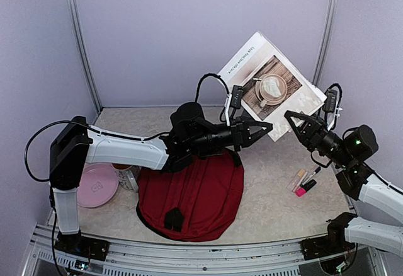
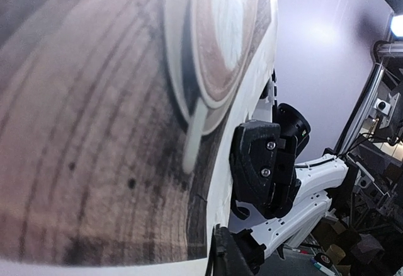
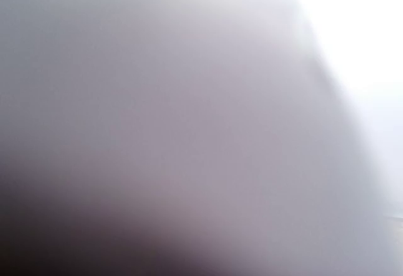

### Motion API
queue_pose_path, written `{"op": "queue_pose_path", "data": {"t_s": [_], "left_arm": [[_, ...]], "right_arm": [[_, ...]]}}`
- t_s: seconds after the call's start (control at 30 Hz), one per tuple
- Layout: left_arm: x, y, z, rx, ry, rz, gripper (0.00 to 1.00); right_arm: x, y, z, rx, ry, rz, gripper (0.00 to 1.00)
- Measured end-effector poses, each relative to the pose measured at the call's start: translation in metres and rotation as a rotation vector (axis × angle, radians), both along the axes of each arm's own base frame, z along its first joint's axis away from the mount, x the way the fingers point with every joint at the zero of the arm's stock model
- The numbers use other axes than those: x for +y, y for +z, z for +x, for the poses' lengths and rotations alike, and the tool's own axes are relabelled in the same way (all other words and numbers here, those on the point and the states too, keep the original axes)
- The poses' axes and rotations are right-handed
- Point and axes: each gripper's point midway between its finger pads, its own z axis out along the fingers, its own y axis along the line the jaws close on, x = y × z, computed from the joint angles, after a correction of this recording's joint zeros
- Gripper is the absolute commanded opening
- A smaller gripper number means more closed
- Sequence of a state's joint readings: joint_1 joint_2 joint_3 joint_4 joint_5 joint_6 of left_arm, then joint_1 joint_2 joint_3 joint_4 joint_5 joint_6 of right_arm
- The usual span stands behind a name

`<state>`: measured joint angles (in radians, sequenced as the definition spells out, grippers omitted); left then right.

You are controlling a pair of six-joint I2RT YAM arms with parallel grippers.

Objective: Pack the student bag
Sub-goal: Pass from the left arm to the right, then pick up the largest pocket of the bag from the student bag.

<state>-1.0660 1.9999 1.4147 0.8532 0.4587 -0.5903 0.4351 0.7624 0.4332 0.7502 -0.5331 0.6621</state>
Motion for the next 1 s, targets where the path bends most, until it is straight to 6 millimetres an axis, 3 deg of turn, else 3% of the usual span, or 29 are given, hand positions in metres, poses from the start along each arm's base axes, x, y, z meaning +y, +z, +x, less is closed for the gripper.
{"op": "queue_pose_path", "data": {"t_s": [0.07,0.27,0.4,0.53,0.63,0.77,1.0], "left_arm": [[-0.001,-0.001,-0.001,-0.008,-0.004,0.007,0.64],[-0.003,-0.025,-0.002,-0.005,0.015,0.175,0.97],[0.011,-0.038,-0.017,-0.037,0.055,0.363,0.99],[0.038,-0.041,-0.054,-0.097,0.04,0.507,0.99],[0.062,-0.056,-0.08,-0.123,0.02,0.622,0.99],[0.093,-0.099,-0.102,-0.115,-0.016,0.814,0.99],[0.152,-0.203,-0.142,-0.117,-0.045,1.229,0.97]], "right_arm": [[-0.001,0.0,0.0,0.0,-0.01,0.0,0.21],[-0.012,0.001,0.003,0.034,-0.096,-0.03,0.12],[-0.023,0.007,0.009,0.058,-0.183,-0.065,0.09],[-0.029,0.003,0.017,0.097,-0.245,-0.107,0.08],[-0.032,-0.009,0.024,0.146,-0.277,-0.142,0.07],[-0.032,-0.025,0.032,0.196,-0.298,-0.181,0.07],[-0.028,-0.043,0.037,0.252,-0.29,-0.237,0.07]]}}
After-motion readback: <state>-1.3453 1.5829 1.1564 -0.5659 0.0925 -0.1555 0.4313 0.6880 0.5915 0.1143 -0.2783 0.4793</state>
